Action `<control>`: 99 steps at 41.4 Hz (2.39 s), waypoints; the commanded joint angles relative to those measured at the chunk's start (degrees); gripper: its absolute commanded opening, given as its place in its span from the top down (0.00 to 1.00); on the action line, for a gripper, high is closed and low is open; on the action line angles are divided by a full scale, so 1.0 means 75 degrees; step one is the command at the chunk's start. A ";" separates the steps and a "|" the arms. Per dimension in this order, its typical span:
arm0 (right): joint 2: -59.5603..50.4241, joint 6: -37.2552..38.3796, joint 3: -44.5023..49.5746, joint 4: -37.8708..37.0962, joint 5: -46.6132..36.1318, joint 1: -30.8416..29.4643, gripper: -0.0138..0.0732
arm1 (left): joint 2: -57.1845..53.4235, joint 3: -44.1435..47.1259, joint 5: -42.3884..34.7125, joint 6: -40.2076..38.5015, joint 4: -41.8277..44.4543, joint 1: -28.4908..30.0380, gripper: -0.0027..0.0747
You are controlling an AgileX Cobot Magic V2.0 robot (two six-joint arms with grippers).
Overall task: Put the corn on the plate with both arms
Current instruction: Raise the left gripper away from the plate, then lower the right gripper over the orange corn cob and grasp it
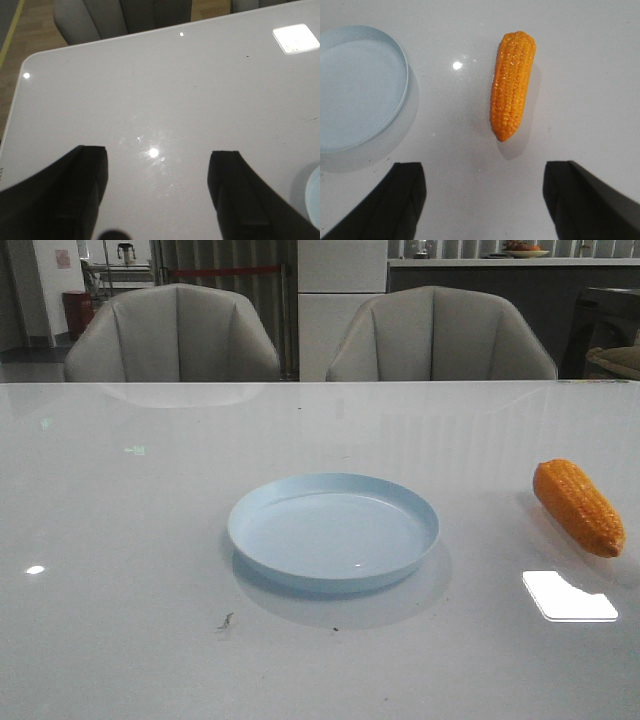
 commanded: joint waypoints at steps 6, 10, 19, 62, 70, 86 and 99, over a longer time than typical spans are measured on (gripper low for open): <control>-0.0068 -0.0047 -0.0268 -0.0063 -0.0306 -0.0008 0.16 | -0.3017 0.3530 -0.2065 -0.0062 -0.0043 0.0369 0.34; -0.0068 -0.0047 -0.0304 -0.0233 -0.0155 -0.0008 0.16 | -0.4125 0.4569 -0.2312 -0.0062 -0.0043 0.0409 0.34; 0.0366 -0.0047 -0.1448 -0.0417 0.0290 -0.0008 0.16 | -0.5751 0.5695 -0.2283 -0.0062 -0.0283 0.0409 0.34; 0.6386 0.0618 -0.5096 -0.1025 0.1525 -0.0021 0.16 | -0.6052 0.5796 -0.2186 -0.0062 -0.1136 0.0409 0.34; 0.6855 0.0663 -0.5098 -0.1025 0.1392 -0.0021 0.16 | -0.6052 0.5796 -0.2123 -0.0062 -0.1171 0.0409 0.34; 0.6911 0.0663 -0.5137 -0.1138 0.1256 -0.0021 0.56 | -0.6052 0.5796 -0.2087 -0.0062 -0.1184 0.0409 0.34; 0.6911 0.0098 -0.6075 -0.1171 0.2378 0.0052 0.58 | -0.6052 0.5796 -0.2087 -0.0062 -0.1184 0.0409 0.34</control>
